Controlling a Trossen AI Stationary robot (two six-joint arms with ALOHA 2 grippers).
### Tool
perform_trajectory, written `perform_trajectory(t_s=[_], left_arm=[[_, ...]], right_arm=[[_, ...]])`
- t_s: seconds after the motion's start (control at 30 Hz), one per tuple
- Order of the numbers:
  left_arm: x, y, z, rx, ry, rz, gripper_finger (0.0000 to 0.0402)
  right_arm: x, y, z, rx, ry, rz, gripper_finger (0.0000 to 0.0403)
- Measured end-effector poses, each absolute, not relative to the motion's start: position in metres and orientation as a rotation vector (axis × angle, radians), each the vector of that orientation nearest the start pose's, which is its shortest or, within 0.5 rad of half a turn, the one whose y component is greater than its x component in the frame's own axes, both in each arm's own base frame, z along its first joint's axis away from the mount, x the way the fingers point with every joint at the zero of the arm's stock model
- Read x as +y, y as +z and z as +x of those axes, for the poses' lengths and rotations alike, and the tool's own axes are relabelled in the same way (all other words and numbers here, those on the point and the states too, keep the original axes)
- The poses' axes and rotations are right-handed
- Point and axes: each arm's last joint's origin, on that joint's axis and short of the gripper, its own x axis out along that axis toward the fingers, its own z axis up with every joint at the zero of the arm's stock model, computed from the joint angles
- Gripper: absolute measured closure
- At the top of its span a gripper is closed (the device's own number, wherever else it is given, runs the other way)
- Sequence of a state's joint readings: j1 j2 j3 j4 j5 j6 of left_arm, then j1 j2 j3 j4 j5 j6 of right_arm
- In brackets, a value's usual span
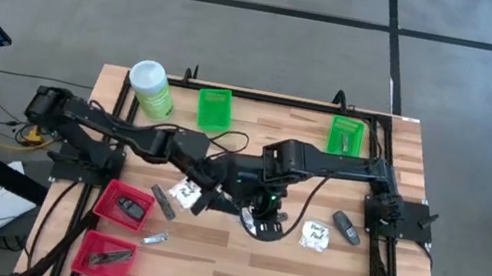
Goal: Pick & Place Travel size toiletries
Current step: Put the white vanity pack into the top left green basket
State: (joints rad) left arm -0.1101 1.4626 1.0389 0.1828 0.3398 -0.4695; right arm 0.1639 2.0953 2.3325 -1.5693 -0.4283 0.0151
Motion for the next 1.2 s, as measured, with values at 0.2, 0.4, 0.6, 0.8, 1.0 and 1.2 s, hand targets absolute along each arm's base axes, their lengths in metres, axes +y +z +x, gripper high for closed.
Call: perform_trajectory(t_s=[0.2, 0.4, 0.6, 0.8, 1.0, 1.2], left_arm=[[-0.047, 0.294, 0.337, 0.351, -0.411, -0.489, 0.0201], [-0.046, 0.295, 0.336, 0.349, -0.412, -0.489, 0.0232], [-0.048, 0.289, 0.34, 0.386, -0.441, -0.496, 0.0279], [-0.048, 0.288, 0.339, 0.395, -0.449, -0.505, 0.0309], [-0.048, 0.288, 0.339, 0.406, -0.476, -0.511, 0.0386], [-0.048, 0.286, 0.338, 0.432, -0.464, -0.544, 0.0399]], right_arm=[[0.076, 0.354, 0.393, 1.346, 0.487, 0.175, 0.0403], [0.08, 0.353, 0.392, 1.349, 0.493, 0.172, 0.0403], [0.082, 0.354, 0.392, 1.35, 0.497, 0.17, 0.0403], [0.082, 0.354, 0.392, 1.349, 0.5, 0.165, 0.0403], [0.082, 0.354, 0.392, 1.346, 0.503, 0.153, 0.0401], [0.082, 0.354, 0.392, 1.341, 0.518, 0.142, 0.038]])
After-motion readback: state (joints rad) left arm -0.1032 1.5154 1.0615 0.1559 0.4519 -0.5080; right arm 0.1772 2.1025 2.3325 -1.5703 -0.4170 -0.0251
